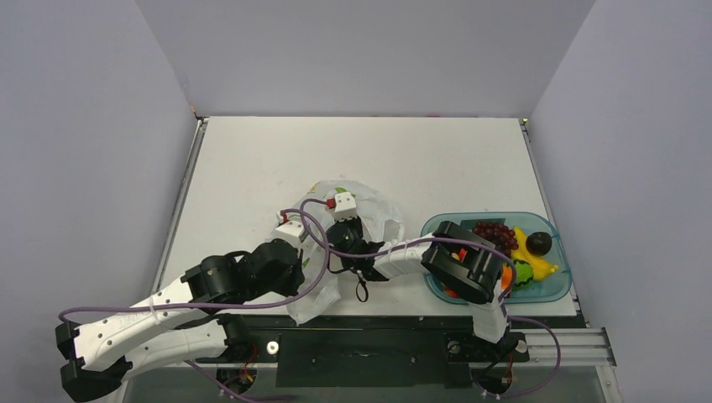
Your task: Take the fake fruits out of the plastic bag
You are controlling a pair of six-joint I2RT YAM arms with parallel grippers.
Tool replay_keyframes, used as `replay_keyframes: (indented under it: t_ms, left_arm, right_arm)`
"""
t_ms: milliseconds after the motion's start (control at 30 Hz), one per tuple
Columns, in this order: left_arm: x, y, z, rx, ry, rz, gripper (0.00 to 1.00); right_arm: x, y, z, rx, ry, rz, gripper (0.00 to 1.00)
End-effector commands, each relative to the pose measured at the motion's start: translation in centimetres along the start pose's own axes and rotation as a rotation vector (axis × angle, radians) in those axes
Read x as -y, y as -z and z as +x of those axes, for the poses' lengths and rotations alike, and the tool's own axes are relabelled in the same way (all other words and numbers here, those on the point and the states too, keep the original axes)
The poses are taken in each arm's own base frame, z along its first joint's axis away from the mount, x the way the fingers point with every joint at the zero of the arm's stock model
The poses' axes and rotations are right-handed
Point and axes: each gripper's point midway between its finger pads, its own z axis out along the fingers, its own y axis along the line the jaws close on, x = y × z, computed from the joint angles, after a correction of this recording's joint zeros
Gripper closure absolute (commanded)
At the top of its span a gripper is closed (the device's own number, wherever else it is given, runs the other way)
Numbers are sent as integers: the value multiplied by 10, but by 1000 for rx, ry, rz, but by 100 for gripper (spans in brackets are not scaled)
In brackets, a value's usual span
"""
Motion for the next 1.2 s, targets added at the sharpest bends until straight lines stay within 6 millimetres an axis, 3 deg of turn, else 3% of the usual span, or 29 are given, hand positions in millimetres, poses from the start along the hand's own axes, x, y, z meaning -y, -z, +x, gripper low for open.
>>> replay_keyframes:
  t_ms: [0,200,633,733,900,1033,1167]
  left_arm:
    - [3,0,-6,20,-2,0,100]
    - [3,-1,-5,14,-6,-4,100]
    - [3,-1,-5,14,-12,-8,100]
    - [3,0,-6,22,-9,-8,100]
    - [3,0,-6,23,-11,-6,100]
    - [3,1,-7,26,-10,-7,100]
    - [3,1,-6,27,-9,-11,100]
  right_arm:
    - [-3,1,-12,20,15,-24,69]
    - [-5,15,-23,24,15,-80,80]
    - [-31,88,-27,-45,-31,-373,100]
    - [-33,105,-20,-84,-42,-453,100]
    - [-30,135,-29,-83,-58,-571,100]
    - [-32,156,-23,-125,-11,-673,100]
    - [-23,173,-35,-97,-36,-705,100]
